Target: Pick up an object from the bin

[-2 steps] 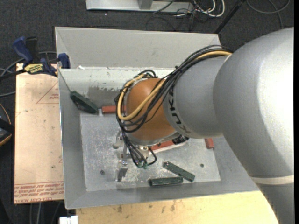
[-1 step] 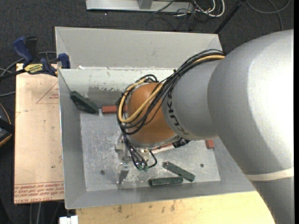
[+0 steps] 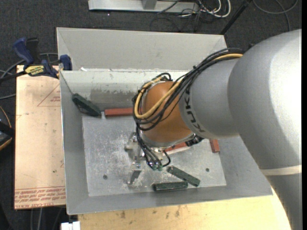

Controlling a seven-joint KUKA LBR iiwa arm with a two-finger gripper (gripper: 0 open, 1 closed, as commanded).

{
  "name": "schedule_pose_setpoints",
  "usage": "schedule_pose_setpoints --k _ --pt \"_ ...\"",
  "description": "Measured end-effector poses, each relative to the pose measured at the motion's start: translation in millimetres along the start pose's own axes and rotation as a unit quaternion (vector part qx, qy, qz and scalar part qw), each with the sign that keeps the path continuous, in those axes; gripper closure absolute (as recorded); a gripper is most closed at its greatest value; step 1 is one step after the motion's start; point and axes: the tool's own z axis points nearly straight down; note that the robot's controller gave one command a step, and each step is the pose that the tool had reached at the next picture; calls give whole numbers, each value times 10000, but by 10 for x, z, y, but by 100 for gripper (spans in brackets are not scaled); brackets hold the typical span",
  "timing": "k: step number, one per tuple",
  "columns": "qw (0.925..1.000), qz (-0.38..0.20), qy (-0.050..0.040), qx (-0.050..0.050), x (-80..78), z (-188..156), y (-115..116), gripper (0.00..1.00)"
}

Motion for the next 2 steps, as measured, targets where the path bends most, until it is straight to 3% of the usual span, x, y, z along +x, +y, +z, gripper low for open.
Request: schedule_pose_setpoints --k 1,2 --pt "9999 -85 36 49 -93 -129 -357 0" --pt "9998 -193 3 35 -136 -29 -673 0"
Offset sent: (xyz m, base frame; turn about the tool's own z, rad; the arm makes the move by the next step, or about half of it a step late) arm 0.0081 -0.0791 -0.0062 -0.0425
